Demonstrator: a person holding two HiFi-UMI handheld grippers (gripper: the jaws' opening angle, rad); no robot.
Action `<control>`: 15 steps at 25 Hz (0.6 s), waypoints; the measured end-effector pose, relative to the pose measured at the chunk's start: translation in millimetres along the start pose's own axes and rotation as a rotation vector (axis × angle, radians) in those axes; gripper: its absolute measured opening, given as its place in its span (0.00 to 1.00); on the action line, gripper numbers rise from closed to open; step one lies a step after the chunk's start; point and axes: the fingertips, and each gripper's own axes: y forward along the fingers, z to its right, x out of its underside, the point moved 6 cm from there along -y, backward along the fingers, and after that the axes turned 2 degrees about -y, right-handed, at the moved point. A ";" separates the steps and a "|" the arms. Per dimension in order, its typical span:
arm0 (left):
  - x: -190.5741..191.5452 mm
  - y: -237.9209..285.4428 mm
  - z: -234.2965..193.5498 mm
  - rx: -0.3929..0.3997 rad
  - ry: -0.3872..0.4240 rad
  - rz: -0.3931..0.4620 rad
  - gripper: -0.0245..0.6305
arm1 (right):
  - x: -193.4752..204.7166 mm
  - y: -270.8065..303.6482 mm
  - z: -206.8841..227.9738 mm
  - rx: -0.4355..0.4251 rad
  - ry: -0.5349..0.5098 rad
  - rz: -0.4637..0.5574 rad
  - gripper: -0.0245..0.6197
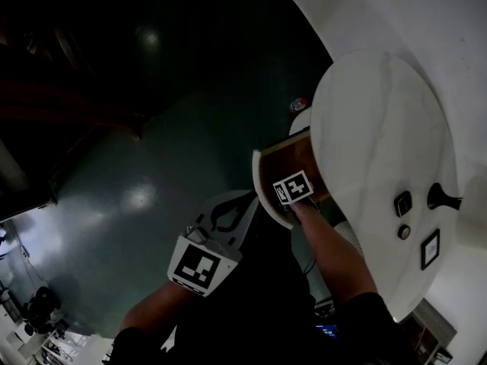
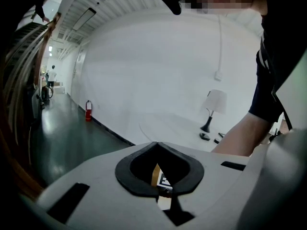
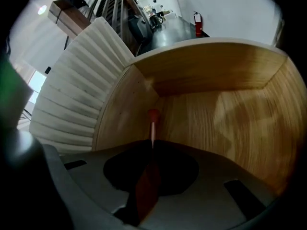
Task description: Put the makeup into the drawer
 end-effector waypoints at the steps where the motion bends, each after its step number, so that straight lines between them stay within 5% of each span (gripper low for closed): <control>1: 0.0 0.2 -0.5 -0.001 0.002 -0.001 0.05 | -0.9 1.4 0.1 -0.006 0.006 0.001 0.11; 9: -6.1 -2.7 -1.6 -0.008 -0.005 0.013 0.05 | -2.7 -8.1 -5.3 -0.023 0.021 0.026 0.11; 15: -24.0 -18.7 5.4 -0.010 -0.002 0.057 0.05 | -3.4 -60.8 -29.0 -0.027 -0.001 0.143 0.11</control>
